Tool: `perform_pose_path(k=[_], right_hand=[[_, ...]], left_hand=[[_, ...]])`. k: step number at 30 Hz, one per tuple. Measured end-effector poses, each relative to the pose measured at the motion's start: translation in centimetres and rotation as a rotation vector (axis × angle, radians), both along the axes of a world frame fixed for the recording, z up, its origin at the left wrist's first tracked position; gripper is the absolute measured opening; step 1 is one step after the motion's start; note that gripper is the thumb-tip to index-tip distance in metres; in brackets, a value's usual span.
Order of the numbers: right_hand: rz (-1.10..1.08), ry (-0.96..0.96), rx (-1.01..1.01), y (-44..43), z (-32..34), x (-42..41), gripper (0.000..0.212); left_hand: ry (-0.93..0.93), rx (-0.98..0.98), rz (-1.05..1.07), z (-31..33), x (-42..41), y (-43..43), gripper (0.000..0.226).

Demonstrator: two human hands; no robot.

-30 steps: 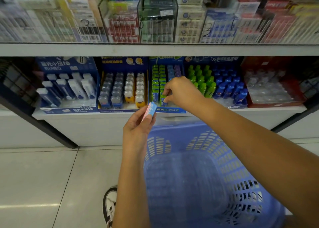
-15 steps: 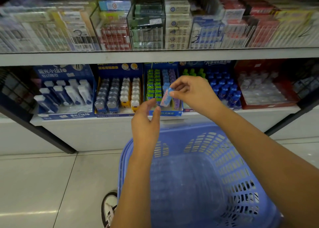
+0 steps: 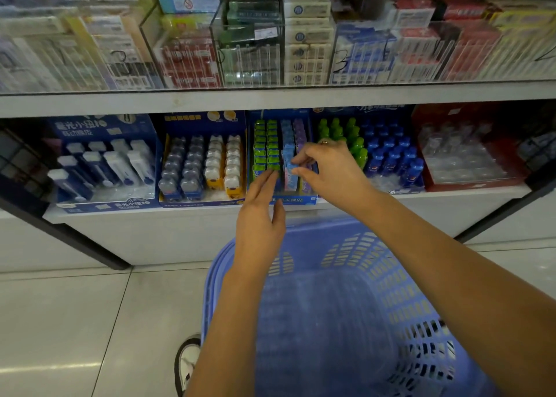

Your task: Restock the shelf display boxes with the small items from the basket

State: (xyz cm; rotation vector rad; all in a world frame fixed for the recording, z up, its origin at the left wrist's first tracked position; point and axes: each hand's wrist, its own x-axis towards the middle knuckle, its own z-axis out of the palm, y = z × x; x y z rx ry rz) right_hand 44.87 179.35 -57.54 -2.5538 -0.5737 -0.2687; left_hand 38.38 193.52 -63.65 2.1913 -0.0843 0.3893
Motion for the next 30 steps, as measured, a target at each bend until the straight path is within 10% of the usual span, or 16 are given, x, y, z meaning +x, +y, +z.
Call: perform_pose_path(k=[21, 30], right_hand=[[0.020, -0.106, -0.048, 0.1, -2.1, 0.8, 0.016], [0.121, 0.233, 0.114, -3.1, 2.8, -2.0, 0.021]], left_hand=[[-0.002, -0.106, -0.005, -0.6, 0.2, 0.1, 0.047], [0.058, -0.171, 0.040, 3.0, -1.0, 1.4, 0.040]])
